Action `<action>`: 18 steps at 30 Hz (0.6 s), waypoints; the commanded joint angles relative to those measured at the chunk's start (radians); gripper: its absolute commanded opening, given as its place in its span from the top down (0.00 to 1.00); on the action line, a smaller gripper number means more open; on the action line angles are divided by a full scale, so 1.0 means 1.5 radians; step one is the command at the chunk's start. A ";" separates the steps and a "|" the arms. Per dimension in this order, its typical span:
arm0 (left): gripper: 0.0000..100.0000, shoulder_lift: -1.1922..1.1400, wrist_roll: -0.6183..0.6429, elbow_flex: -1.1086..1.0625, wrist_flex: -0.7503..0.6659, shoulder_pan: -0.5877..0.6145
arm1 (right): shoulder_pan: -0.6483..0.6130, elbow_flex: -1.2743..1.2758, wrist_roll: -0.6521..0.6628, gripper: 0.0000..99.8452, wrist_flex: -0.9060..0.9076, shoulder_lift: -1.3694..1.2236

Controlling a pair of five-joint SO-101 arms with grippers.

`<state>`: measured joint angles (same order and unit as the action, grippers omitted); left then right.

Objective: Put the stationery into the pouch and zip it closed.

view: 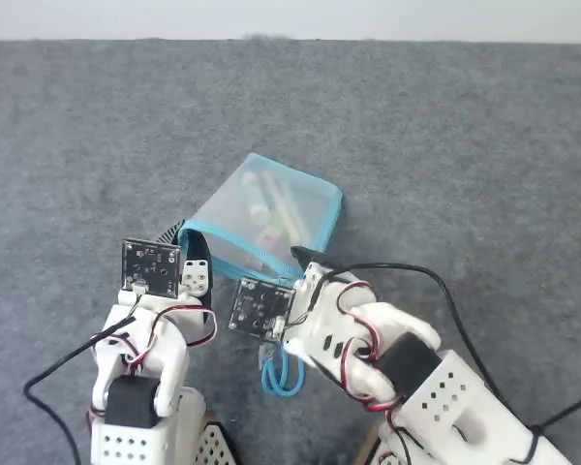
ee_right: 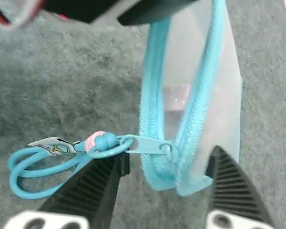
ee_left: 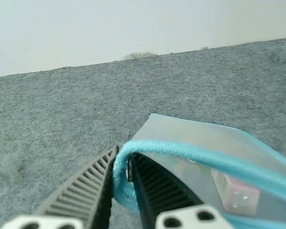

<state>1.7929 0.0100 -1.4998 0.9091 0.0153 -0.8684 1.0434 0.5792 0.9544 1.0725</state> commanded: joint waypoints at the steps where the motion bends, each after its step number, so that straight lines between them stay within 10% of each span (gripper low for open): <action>1: 0.99 0.011 -0.006 0.010 -0.009 0.001 | -0.010 -0.023 -0.010 0.72 -0.007 0.004; 18: 0.99 0.011 -0.006 0.010 -0.006 0.001 | 0.092 -0.106 -0.013 0.87 -0.087 -0.201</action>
<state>1.7929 0.0100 -1.4998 0.9091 0.0153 -0.7733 0.9712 0.5746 0.8500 0.8316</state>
